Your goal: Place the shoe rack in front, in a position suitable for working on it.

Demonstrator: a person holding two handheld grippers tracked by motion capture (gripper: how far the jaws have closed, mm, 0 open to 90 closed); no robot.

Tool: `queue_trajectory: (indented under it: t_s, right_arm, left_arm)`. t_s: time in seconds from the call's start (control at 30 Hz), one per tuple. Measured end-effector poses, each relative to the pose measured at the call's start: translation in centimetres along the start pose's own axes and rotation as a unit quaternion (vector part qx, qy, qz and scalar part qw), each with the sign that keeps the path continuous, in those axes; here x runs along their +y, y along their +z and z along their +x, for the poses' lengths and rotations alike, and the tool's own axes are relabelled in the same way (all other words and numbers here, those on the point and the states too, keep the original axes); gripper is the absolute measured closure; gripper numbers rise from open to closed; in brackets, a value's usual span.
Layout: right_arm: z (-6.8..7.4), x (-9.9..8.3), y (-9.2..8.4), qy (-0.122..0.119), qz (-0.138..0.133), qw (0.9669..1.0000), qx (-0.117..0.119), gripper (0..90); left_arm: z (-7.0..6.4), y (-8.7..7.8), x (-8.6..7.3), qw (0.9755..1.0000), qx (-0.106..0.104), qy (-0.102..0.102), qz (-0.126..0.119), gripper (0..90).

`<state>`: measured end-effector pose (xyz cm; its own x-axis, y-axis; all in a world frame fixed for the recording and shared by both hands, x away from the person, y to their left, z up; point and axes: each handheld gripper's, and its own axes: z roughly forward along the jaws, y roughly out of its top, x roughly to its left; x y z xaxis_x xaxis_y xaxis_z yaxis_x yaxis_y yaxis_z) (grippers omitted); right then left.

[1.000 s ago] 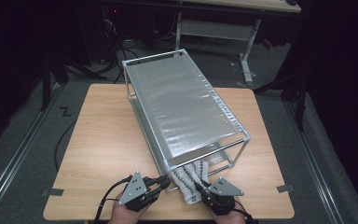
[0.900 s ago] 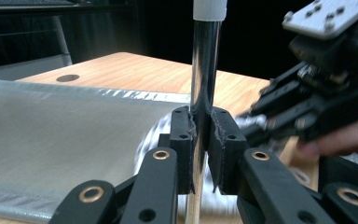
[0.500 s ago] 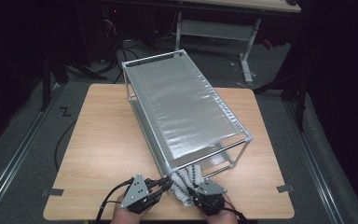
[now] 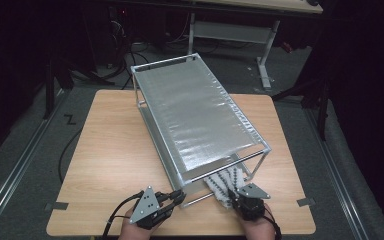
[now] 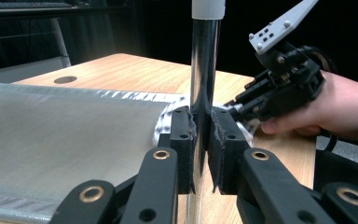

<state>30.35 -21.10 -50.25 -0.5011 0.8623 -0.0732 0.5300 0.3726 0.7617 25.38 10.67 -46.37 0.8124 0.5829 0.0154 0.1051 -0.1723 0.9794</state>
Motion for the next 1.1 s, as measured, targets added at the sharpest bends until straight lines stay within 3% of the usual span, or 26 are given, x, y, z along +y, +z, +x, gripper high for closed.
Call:
queue_trajectory:
  t_s: [0.03, 0.23, 0.4, 0.57, 0.9, 0.93, 1.1]
  right_arm:
    - [-1.2, -0.2, 0.0, 0.008, 0.0, 0.9998, -0.019, 77.6]
    - [-3.7, -0.2, 0.3, 0.029, 0.004, 0.998, -0.055, 78.6]
    - [-4.7, 0.0, 0.7, 0.036, 0.005, 0.9974, -0.062, 78.5]
    - [-4.5, 0.2, 0.8, 0.037, 0.007, 0.9974, -0.061, 78.5]
    - [-1.2, 0.4, 0.6, 0.005, 0.007, 0.9997, -0.022, 78.3]
    - [-0.1, 0.5, 0.6, -0.008, 0.006, 0.9999, -0.007, 78.2]
    - [2.4, 0.8, 0.7, -0.034, 0.006, 0.9991, 0.025, 78.1]
  left_arm:
    - [0.0, 0.0, 0.0, 1.0, 0.0, 0.0, 0.001, 80.9]
    - [-0.2, -0.1, 0.1, 1.0, -0.002, 0.003, 0.003, 81.0]
    - [-0.4, 0.0, 0.1, 1.0, -0.004, 0.003, 0.002, 81.0]
    - [-0.4, 0.1, 0.0, 1.0, -0.007, 0.004, -0.001, 80.9]
    - [-0.4, 0.0, -0.1, 0.9999, -0.01, 0.003, -0.004, 80.9]
    - [-0.4, 0.0, -0.1, 0.9999, -0.01, 0.003, -0.004, 80.9]
    - [-0.3, -0.1, -0.1, 0.9999, -0.011, 0.004, -0.004, 80.9]
